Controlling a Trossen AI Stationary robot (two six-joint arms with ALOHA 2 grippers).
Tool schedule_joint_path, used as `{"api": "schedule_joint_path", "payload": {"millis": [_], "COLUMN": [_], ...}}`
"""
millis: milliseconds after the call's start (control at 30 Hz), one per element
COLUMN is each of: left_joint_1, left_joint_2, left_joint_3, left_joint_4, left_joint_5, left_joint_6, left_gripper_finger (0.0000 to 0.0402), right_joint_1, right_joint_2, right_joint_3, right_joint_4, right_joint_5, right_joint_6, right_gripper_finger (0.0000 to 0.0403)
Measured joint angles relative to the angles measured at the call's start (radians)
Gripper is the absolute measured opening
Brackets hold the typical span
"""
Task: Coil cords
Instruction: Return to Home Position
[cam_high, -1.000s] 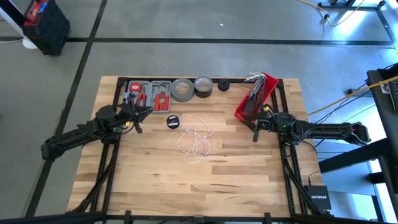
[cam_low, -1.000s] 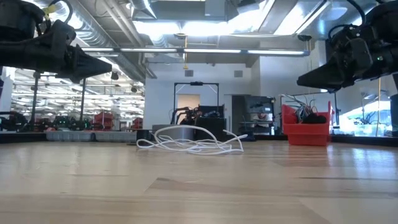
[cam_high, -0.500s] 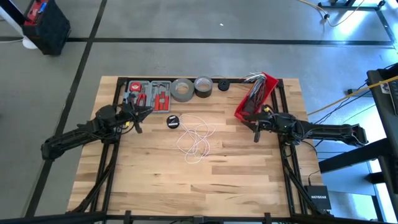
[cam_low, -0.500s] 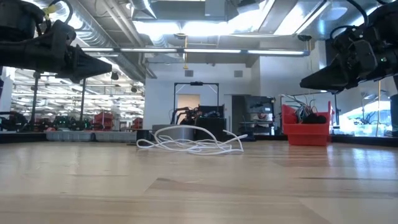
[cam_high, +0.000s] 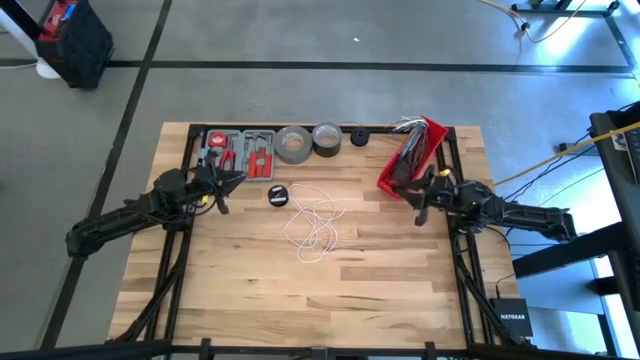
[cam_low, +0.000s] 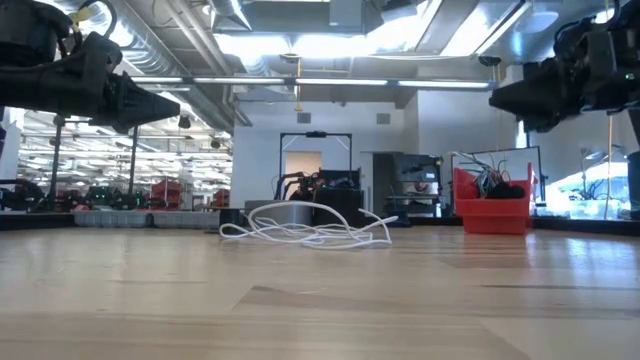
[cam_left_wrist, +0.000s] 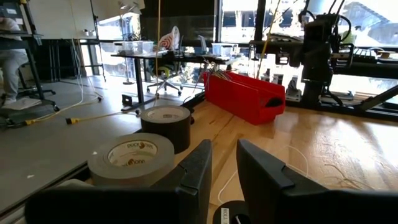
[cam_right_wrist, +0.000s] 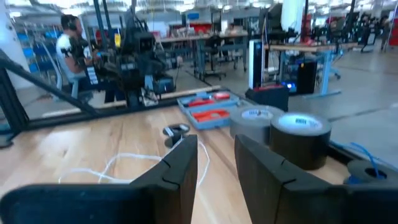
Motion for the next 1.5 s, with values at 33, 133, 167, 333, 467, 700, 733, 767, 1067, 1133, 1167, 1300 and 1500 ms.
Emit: {"api": "schedule_joint_path", "payload": {"millis": [33, 133, 167, 333, 467, 700, 733, 767, 1067, 1133, 1167, 1300, 1500], "left_joint_1": [0.0, 0.0, 0.0, 0.0, 0.0, 0.0, 0.0, 0.0, 0.0, 0.0, 0.0, 0.0, 0.0], "left_joint_2": [0.0, 0.0, 0.0, 0.0, 0.0, 0.0, 0.0, 0.0, 0.0, 0.0, 0.0, 0.0, 0.0], "left_joint_3": [0.0, 0.0, 0.0, 0.0, 0.0, 0.0, 0.0, 0.0, 0.0, 0.0, 0.0, 0.0, 0.0], "left_joint_4": [0.0, 0.0, 0.0, 0.0, 0.0, 0.0, 0.0, 0.0, 0.0, 0.0, 0.0, 0.0, 0.0], "left_joint_5": [0.0, 0.0, 0.0, 0.0, 0.0, 0.0, 0.0, 0.0, 0.0, 0.0, 0.0, 0.0, 0.0], "left_joint_6": [0.0, 0.0, 0.0, 0.0, 0.0, 0.0, 0.0, 0.0, 0.0, 0.0, 0.0, 0.0, 0.0], "left_gripper_finger": [0.0068, 0.0068, 0.0068, 0.0068, 0.0068, 0.0068, 0.0068, 0.0068, 0.0068, 0.0068, 0.0068, 0.0068, 0.0068], "right_joint_1": [0.0, 0.0, 0.0, 0.0, 0.0, 0.0, 0.0, 0.0, 0.0, 0.0, 0.0, 0.0, 0.0], "right_joint_2": [-0.013, -0.033, -0.032, -0.032, -0.032, -0.032, -0.032, -0.032, -0.032, -0.032, -0.032, -0.032, -0.032], "right_joint_3": [0.0, 0.0, 0.0, 0.0, 0.0, 0.0, 0.0, 0.0, 0.0, 0.0, 0.0, 0.0, 0.0], "right_joint_4": [0.0, 0.002, 0.002, -0.002, -0.001, -0.001, -0.001, -0.001, -0.001, -0.001, -0.001, -0.001, -0.001], "right_joint_5": [0.0, 0.001, 0.0, 0.0, 0.0, 0.0, 0.0, 0.0, 0.0, 0.0, 0.0, 0.0, 0.0], "right_joint_6": [0.0, 0.0, 0.0, 0.0, 0.0, 0.0, 0.0, 0.0, 0.0, 0.0, 0.0, 0.0, 0.0], "right_gripper_finger": [0.0111, 0.0111, 0.0111, 0.0111, 0.0111, 0.0111, 0.0111, 0.0111, 0.0111, 0.0111, 0.0111, 0.0111, 0.0111]}}
